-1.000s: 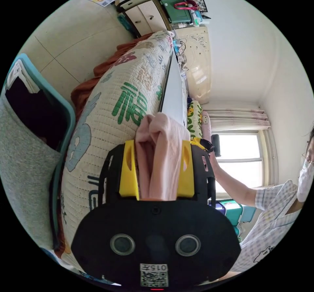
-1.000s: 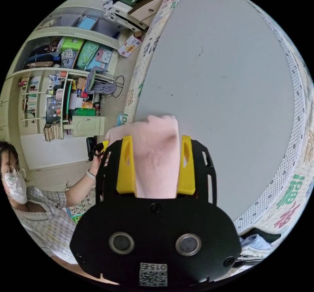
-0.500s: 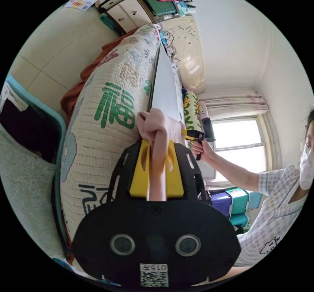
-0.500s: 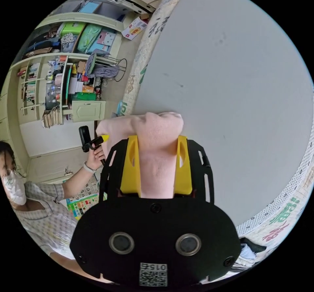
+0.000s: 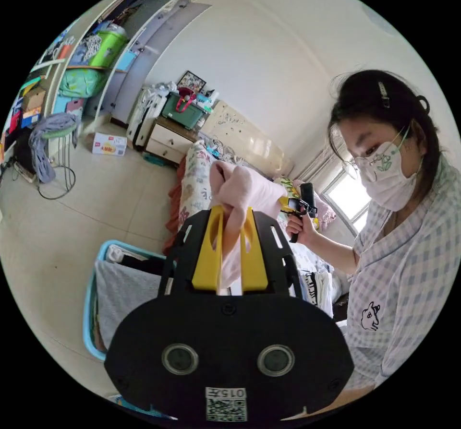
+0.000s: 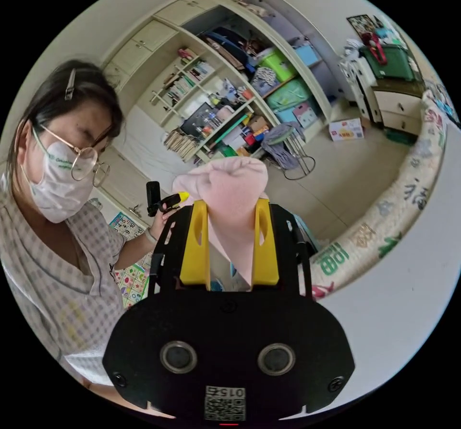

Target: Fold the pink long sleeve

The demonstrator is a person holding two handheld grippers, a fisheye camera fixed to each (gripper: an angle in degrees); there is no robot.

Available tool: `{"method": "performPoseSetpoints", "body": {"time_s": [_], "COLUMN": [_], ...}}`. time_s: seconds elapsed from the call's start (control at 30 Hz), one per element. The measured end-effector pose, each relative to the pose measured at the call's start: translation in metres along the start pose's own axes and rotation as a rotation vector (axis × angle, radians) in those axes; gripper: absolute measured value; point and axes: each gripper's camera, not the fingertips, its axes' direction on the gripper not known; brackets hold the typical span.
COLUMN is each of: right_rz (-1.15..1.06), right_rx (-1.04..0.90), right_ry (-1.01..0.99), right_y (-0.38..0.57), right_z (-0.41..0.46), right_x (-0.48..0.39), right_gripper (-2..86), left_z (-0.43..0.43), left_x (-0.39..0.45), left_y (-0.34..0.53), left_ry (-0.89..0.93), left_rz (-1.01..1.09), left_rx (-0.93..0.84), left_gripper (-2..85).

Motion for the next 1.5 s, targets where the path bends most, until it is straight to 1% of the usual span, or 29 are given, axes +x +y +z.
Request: {"method": "performPoseSetpoints", "body": {"time_s": [0.07,0.2,0.27,0.4,0.47,0.5,0.57,0.6,0.63,0.67,0.7,0.73,0.77,0.8,0.83,0.87,0.9,0.97,1.03,1.07,1.17,1.3,1.37,1.43,1.5], "right_rz": [-0.060,-0.046,0.022,0.161,0.305,0.343,0.482,0.518,0.605,0.707,0.742,0.758,0.771,0.772,0.729,0.656,0.609,0.512,0.494,0.470,0.449,0.403,0.370,0.413,0.483], "right_rx": [0.014,0.016,0.011,-0.035,-0.065,-0.073,-0.122,-0.136,-0.178,-0.237,-0.267,-0.312,-0.331,-0.333,-0.343,-0.376,-0.394,-0.501,-0.601,-0.647,-0.736,-0.845,-0.962,-0.997,-0.958], "right_ry": [-0.018,-0.086,-0.147,-0.214,-0.221,-0.209,-0.104,-0.067,0.045,0.212,0.301,0.432,0.436,0.417,0.397,0.430,0.449,0.485,0.525,0.567,0.673,0.796,0.859,0.847,0.788], "right_y": [-0.007,-0.008,-0.003,0.016,0.035,0.040,0.060,0.066,0.077,0.089,0.093,0.097,0.095,0.092,0.083,0.074,0.070,0.064,0.067,0.071,0.075,0.086,0.098,0.110,0.121], "right_z": [0.043,0.113,0.157,0.210,0.237,0.243,0.265,0.271,0.282,0.295,0.300,0.307,0.311,0.312,0.316,0.323,0.328,0.358,0.387,0.404,0.435,0.469,0.494,0.498,0.489], "right_x": [-0.025,-0.045,-0.053,-0.060,-0.041,-0.033,0.005,0.016,0.039,0.063,0.073,0.089,0.101,0.104,0.105,0.103,0.101,0.107,0.120,0.128,0.144,0.158,0.168,0.178,0.184], "right_gripper": [13.6,13.5,13.4,13.4,13.3,13.3,13.3,13.3,12.9,11.3,10.0,7.7,5.6,5.2,4.3,2.5,1.6,0.2,-0.2,-0.4,-0.6,-0.7,-0.8,-0.8,-0.7], "left_z": [-0.055,-0.122,-0.151,-0.163,-0.139,-0.129,-0.067,-0.046,0.002,0.055,0.083,0.129,0.155,0.161,0.164,0.163,0.164,0.178,0.200,0.218,0.255,0.281,0.284,0.279,0.268], "left_x": [-0.003,-0.021,-0.036,-0.071,-0.104,-0.115,-0.172,-0.188,-0.223,-0.263,-0.282,-0.313,-0.331,-0.335,-0.337,-0.333,-0.330,-0.313,-0.308,-0.312,-0.330,-0.336,-0.333,-0.327,-0.311], "left_y": [-0.015,-0.032,-0.043,-0.059,-0.060,-0.059,-0.048,-0.044,-0.031,-0.014,-0.004,0.013,0.022,0.022,0.018,0.010,0.005,-0.010,-0.013,-0.013,-0.013,-0.027,-0.039,-0.049,-0.062], "left_ry": [-0.072,-0.141,-0.202,-0.240,-0.239,-0.236,-0.199,-0.192,-0.176,-0.154,-0.147,-0.200,-0.307,-0.344,-0.360,-0.327,-0.319,-0.334,-0.323,-0.335,-0.396,-0.444,-0.455,-0.450,-0.462], "left_rz": [0.027,0.009,-0.012,-0.073,-0.107,-0.115,-0.183,-0.197,-0.238,-0.322,-0.366,-0.443,-0.495,-0.512,-0.542,-0.538,-0.526,-0.424,-0.379,-0.381,-0.404,-0.394,-0.406,-0.441,-0.439], "left_rx": [0.056,0.099,0.071,-0.033,-0.124,-0.148,-0.257,-0.287,-0.347,-0.403,-0.443,-0.529,-0.584,-0.576,-0.499,-0.427,-0.416,-0.487,-0.572,-0.626,-0.688,-0.722,-0.732,-0.733,-0.718], "left_gripper": [5.2,5.1,5.1,5.1,5.2,5.3,5.5,5.6,6.1,6.5,6.6,6.7,6.4,6.3,6.1,6.1,6.0,5.8,5.5,5.1,2.5,1.1,0.6,0.4,0.2]}}
